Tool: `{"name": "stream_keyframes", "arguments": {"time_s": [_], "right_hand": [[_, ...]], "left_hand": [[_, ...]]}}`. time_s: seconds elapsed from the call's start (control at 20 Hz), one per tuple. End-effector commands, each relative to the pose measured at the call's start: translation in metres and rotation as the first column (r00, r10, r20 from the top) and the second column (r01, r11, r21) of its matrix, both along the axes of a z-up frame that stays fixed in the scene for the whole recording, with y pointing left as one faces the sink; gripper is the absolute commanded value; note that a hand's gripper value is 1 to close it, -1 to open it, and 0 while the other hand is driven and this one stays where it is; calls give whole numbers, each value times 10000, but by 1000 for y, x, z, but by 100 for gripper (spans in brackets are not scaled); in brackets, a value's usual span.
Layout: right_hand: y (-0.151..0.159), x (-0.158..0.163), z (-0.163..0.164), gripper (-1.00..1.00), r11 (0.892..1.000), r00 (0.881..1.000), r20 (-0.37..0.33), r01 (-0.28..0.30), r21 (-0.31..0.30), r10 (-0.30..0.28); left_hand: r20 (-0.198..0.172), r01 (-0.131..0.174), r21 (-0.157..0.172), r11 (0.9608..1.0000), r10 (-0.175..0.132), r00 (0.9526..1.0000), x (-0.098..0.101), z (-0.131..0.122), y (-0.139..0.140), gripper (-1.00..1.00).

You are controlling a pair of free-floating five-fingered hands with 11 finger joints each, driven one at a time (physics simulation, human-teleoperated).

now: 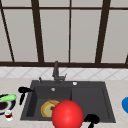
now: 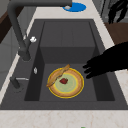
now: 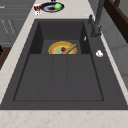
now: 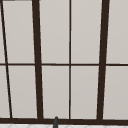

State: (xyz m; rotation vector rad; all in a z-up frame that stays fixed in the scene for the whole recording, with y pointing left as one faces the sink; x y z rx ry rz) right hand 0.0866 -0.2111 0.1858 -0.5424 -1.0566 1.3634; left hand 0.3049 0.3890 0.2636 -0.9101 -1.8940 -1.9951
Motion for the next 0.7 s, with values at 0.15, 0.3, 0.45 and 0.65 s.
{"name": "stream_keyframes", "arguments": {"time_s": [0.15, 0.3, 0.45, 0.65], "right_hand": [[0, 0, 0, 0, 10000, 10000, 0, 0, 0, 0], [0, 0, 0, 0, 10000, 10000, 0, 0, 0, 0], [0, 0, 0, 0, 10000, 10000, 0, 0, 0, 0], [0, 0, 0, 0, 10000, 10000, 0, 0, 0, 0]], "left_hand": [[-2, -262, 106, 9996, 262, 9997, -7, 30, 12, -100], [-92, -264, 275, 9993, 266, 9996, -10, 39, 22, -100], [-550, -468, 68, 9989, 471, 9974, -16, 39, 35, -100], [-881, -388, 351, 9986, 418, 9952, -22, 39, 52, -100]]}}
